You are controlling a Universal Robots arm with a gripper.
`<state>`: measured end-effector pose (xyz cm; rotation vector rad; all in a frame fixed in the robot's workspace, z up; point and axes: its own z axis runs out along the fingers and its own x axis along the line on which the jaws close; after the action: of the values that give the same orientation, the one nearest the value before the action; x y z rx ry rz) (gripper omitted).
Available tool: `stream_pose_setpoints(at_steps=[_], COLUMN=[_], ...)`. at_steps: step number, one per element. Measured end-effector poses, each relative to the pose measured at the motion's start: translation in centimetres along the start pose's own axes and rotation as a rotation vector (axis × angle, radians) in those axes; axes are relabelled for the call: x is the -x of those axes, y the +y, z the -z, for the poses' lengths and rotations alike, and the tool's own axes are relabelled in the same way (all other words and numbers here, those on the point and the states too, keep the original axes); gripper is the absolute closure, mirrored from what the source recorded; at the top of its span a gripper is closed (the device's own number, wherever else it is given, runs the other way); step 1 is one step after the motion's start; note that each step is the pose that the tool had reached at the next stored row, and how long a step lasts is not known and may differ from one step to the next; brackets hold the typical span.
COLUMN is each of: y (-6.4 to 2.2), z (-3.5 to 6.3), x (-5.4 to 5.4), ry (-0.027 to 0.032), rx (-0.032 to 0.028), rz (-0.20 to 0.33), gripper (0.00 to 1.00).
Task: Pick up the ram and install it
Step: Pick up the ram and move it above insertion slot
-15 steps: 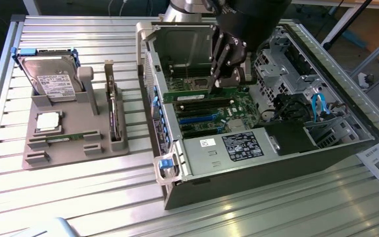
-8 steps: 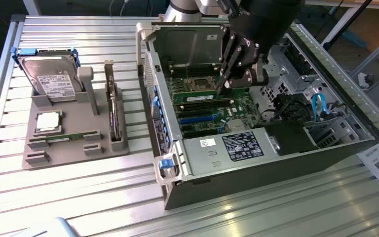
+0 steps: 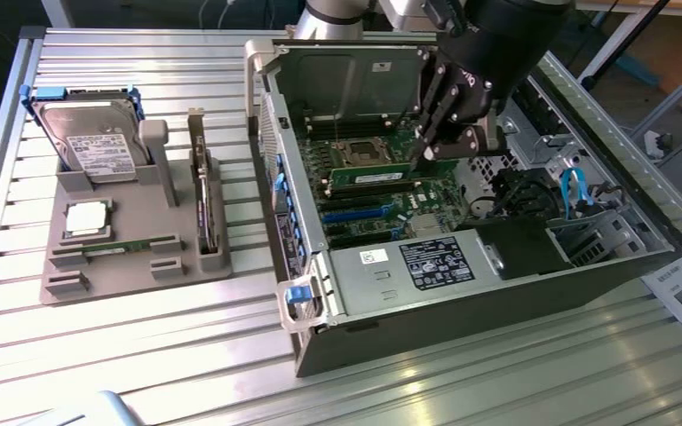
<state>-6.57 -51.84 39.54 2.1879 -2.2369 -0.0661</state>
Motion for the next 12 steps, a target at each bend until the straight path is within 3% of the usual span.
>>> stream_pose_setpoints(at_steps=[12], y=[-2.81], z=[0.12], x=[-0.4], ry=[0.0001], rx=[0.0000], rz=[0.000], gripper=[0.88])
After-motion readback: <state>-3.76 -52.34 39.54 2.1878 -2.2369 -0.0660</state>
